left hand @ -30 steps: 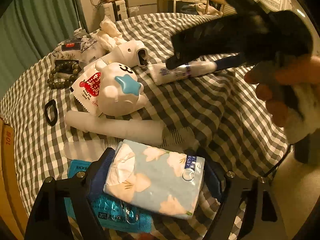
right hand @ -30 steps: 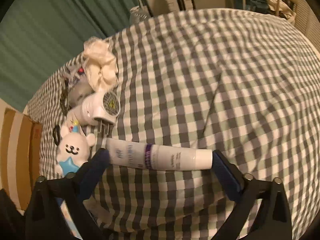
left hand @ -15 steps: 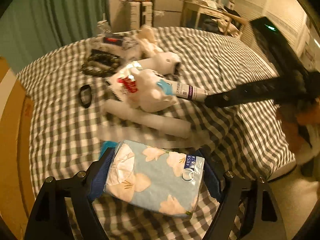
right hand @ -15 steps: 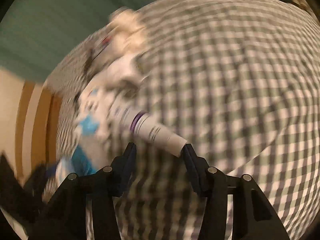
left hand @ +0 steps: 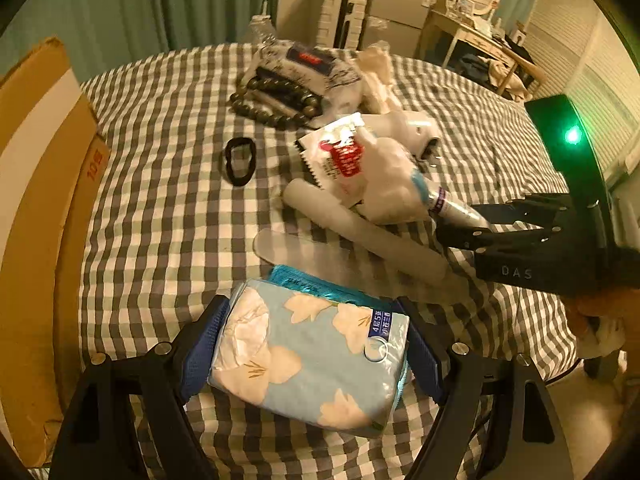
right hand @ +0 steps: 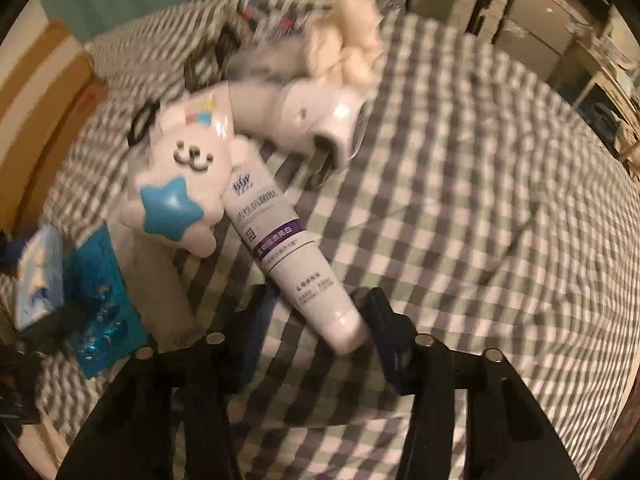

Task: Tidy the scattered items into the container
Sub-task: 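Grasp the floral tissue pack with the left tool while the right grasps the white tube, then carry the tissue pack and white tube over the cardboard box and release them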

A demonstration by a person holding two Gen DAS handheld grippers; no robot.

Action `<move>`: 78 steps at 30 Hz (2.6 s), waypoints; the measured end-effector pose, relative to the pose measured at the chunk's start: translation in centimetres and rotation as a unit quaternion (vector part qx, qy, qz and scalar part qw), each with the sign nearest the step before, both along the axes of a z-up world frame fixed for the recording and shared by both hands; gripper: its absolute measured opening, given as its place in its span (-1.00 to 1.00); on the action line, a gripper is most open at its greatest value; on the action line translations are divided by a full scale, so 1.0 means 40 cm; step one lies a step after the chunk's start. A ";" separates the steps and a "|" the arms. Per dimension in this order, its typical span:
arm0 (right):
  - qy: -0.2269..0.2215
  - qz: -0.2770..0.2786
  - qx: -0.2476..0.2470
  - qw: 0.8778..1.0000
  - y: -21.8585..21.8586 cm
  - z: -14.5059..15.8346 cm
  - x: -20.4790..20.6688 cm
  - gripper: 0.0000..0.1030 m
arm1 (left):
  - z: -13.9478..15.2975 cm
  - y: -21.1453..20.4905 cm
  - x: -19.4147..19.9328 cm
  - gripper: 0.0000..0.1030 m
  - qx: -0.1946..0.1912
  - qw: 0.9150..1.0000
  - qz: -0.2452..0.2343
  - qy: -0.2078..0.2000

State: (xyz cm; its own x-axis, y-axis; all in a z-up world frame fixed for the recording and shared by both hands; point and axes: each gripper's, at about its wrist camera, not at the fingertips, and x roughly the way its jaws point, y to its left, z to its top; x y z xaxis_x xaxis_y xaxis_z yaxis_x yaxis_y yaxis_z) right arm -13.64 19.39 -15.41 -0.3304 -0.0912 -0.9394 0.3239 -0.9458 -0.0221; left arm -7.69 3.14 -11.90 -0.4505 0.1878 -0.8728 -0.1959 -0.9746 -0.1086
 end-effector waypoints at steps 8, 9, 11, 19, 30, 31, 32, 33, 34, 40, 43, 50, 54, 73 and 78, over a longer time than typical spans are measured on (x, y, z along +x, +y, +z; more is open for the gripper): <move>-0.020 -0.018 -0.101 0.995 0.062 -0.009 -0.022 0.33 | -0.006 -0.024 0.007 0.62 0.005 1.000 0.011 -0.014; -0.020 -0.017 -0.092 0.995 0.057 -0.009 -0.022 0.33 | -0.004 -0.028 0.011 0.62 0.005 1.000 0.012 -0.013; -0.014 -0.014 -0.064 0.998 0.045 -0.006 -0.018 0.19 | 0.000 -0.036 0.014 0.62 0.005 1.000 0.016 -0.012; -0.016 -0.099 -0.132 0.986 0.130 0.058 0.032 -0.56 | 0.041 -0.069 0.042 0.62 0.015 0.999 0.029 0.007; 0.017 -0.120 -0.186 0.975 0.110 0.208 0.180 -0.56 | 0.157 -0.084 0.110 0.59 0.030 0.997 0.018 0.070; 0.024 -0.113 -0.183 0.976 0.089 0.225 0.190 -0.56 | 0.169 -0.087 0.113 0.59 0.032 0.997 0.019 0.074; 0.030 -0.108 -0.182 0.977 0.073 0.237 0.198 -0.56 | 0.187 -0.093 0.119 0.59 0.038 0.996 0.022 0.082; 0.035 -0.098 -0.185 0.977 0.048 0.260 0.211 -0.56 | 0.208 -0.102 0.125 0.59 0.047 0.995 0.024 0.089; 0.040 -0.092 -0.187 0.977 0.038 0.272 0.220 -0.56 | 0.231 -0.112 0.133 0.59 0.056 0.993 0.027 0.097; 0.075 -0.038 -0.209 0.974 -0.097 0.404 0.283 -0.56 | 0.374 -0.200 0.170 0.59 0.068 0.987 0.026 0.146; 0.097 -0.001 -0.196 0.976 -0.188 0.474 0.297 -0.56 | 0.439 -0.267 0.169 0.59 0.063 0.983 0.029 0.168; 0.103 0.083 -0.223 0.966 -0.448 0.573 0.234 -0.56 | 0.489 -0.493 0.118 0.59 0.012 0.979 0.102 0.174; 0.094 0.115 -0.222 0.964 -0.597 0.548 0.183 -0.56 | 0.432 -0.595 0.093 0.59 -0.012 0.978 0.131 0.161; 0.156 0.077 -0.285 0.943 -0.688 0.466 0.128 0.51 | 0.269 -0.672 0.089 0.82 -0.020 0.982 0.124 0.141; 0.262 0.061 -0.241 0.932 -0.607 0.542 0.206 0.70 | 0.371 -0.600 0.159 1.00 -0.002 0.976 0.107 0.188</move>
